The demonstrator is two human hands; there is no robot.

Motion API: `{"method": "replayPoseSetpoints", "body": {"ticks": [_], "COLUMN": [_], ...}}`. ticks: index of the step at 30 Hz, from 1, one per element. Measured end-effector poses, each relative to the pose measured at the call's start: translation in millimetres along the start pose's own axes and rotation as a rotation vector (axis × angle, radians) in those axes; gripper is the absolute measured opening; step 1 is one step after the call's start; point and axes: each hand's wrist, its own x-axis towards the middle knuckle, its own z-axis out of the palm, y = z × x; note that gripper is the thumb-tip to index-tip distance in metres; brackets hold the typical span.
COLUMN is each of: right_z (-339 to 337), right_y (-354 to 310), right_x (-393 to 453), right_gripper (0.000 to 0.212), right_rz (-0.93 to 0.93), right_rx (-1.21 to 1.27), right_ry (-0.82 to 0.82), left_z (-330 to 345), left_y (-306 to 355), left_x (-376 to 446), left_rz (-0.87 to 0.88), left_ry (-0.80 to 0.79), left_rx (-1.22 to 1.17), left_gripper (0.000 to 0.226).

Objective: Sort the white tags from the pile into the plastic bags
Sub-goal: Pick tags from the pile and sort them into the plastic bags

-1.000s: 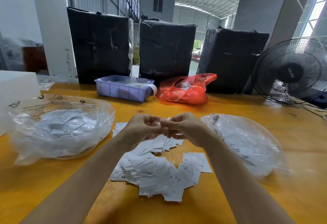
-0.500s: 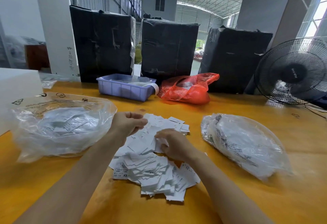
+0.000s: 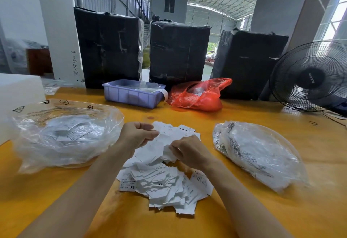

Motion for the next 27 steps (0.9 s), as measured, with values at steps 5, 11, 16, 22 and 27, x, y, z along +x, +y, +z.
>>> {"method": "replayPoseSetpoints", "body": {"ticks": [5,11,16,22,27], "right_z": [-7,-23,-25,-24,-24], "right_y": [9,24,22,15,7], "right_x": [1,-5,-6,-1,1], "right_gripper": [0.035,0.023,0.011,0.01,0.03], "right_rz": [0.382,0.63,0.614,0.627,0.51], "right_rx": [0.553,1.358,1.497,1.724,1.52], "right_ry": [0.143,0.15,0.08,0.086,0.0], "left_z": [-1,2,5,9,16], "left_y": [0,1,1,6,5], "left_x": [0,-2,-3,-11,-10], "left_rz": [-0.004,-0.019,-0.026,-0.153,0.035], "left_ry": [0.002,-0.009,-0.009,-0.175,-0.132], "left_rx": [-0.005,0.001,-0.016,-0.205,-0.085], "left_gripper": [0.022,0.019,0.02,0.039,0.005]}}
